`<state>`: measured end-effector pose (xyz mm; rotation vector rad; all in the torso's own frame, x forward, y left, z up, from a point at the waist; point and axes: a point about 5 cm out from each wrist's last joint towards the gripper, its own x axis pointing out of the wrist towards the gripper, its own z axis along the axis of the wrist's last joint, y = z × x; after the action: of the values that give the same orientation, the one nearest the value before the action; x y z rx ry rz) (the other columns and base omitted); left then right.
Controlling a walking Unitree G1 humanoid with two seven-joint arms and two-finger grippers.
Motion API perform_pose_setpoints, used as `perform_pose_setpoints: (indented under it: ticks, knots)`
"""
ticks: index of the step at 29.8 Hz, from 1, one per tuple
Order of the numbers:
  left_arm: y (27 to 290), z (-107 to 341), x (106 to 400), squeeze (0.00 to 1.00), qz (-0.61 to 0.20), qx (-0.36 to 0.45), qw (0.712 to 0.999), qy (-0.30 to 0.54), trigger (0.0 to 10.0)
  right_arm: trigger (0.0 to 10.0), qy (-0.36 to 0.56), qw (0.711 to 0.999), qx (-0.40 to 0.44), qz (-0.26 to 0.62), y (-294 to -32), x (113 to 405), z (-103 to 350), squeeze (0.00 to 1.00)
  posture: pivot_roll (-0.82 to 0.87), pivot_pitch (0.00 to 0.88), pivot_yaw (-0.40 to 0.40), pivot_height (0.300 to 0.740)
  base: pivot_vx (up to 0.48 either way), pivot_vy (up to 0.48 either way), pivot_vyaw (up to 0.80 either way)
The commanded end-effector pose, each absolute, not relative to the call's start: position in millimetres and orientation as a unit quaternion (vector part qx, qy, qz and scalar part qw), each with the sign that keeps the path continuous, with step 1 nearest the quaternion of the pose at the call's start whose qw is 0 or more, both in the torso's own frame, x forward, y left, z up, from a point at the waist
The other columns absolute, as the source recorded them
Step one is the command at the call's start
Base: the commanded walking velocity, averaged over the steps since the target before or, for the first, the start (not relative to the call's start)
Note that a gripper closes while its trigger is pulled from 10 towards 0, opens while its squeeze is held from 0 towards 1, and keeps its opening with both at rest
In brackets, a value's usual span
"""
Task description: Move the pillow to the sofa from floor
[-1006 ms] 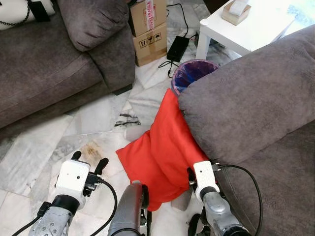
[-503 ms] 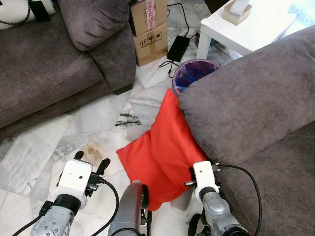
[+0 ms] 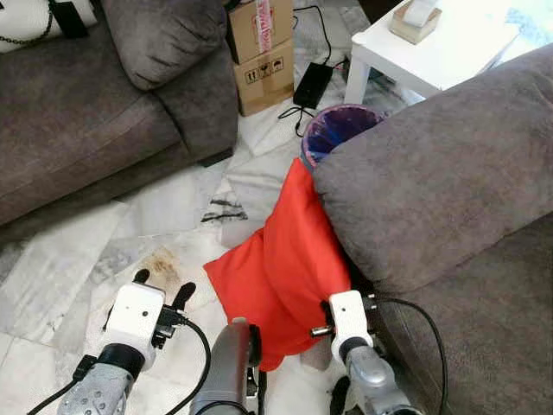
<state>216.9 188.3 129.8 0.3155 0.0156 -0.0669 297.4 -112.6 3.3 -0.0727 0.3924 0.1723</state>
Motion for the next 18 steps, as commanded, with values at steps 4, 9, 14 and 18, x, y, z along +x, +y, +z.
perform_pose_setpoints:
  ticks: [4, 9, 14, 18]
  knots:
    - [194, 114, 218, 0.0, -0.024, 0.156, 0.987, 0.034, 10.0, 0.0, 0.198, 0.974, -0.008, 0.107, -100, 290, -2, 0.0, 0.32, 0.41, 0.098, 0.624, 0.0, 0.0, 0.0]
    - [201, 104, 228, 0.0, 0.002, 0.134, 0.99, 0.035, 10.0, 0.0, 0.169, 0.975, 0.009, 0.145, -90, 289, 4, 0.0, 0.28, 0.342, 0.075, 0.624, 0.0, 0.0, 0.0]
    - [205, 93, 240, 0.0, 0.014, 0.119, 0.992, 0.041, 10.0, 0.0, 0.164, 0.974, -0.001, 0.154, -93, 293, 7, 0.0, 0.25, 0.261, 0.061, 0.624, 0.0, 0.0, 0.0]
    - [209, 84, 248, 0.0, 0.02, 0.111, 0.992, 0.048, 10.0, 0.0, 0.153, 0.976, 0.005, 0.152, -99, 298, 13, 0.0, 0.22, 0.218, 0.052, 0.624, 0.0, 0.0, 0.0]
